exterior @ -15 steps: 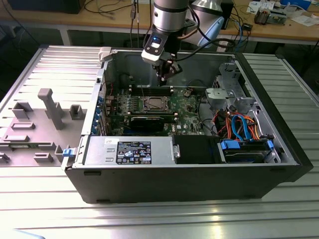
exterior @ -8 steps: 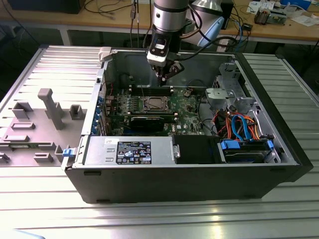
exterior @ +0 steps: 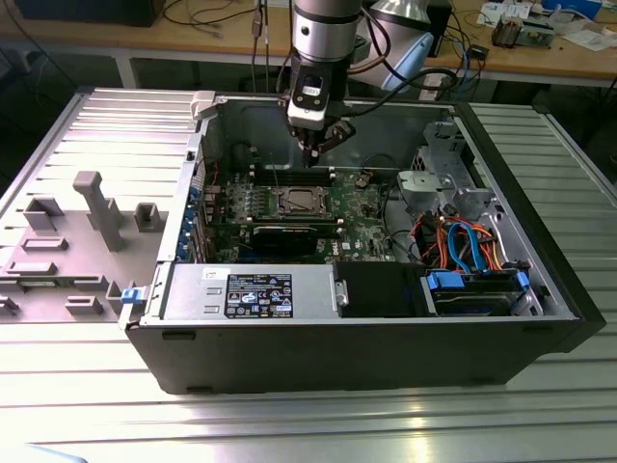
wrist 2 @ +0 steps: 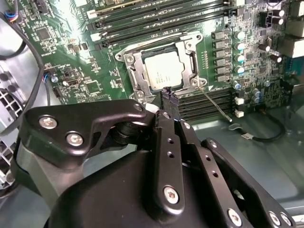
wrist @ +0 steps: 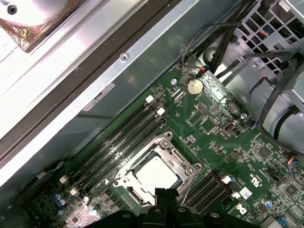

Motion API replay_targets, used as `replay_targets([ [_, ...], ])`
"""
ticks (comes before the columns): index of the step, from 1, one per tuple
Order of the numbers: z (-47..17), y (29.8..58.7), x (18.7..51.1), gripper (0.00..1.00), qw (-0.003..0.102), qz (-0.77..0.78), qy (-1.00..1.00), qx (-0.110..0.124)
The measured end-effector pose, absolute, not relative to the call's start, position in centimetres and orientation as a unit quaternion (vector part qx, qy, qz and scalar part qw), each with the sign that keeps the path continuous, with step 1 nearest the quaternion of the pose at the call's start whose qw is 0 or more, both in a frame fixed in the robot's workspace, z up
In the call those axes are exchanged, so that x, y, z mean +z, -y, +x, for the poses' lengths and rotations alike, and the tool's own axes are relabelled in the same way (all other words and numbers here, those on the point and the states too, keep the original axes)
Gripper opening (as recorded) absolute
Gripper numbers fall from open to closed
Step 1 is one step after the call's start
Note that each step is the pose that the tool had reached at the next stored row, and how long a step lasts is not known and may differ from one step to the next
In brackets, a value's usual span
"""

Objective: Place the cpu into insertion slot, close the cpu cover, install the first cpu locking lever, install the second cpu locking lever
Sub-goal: 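Install the first cpu locking lever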

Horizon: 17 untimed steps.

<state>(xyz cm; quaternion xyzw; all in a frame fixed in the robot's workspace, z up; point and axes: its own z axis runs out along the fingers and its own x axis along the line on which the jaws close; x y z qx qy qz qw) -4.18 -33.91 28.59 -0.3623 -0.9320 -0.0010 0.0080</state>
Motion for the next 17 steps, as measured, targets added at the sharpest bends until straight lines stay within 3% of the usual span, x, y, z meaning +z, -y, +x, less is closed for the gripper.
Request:
replay_targets([
  [17,-4.17,33.91,28.55,0.11,0.008,-0.244,0.97,0.0],
])
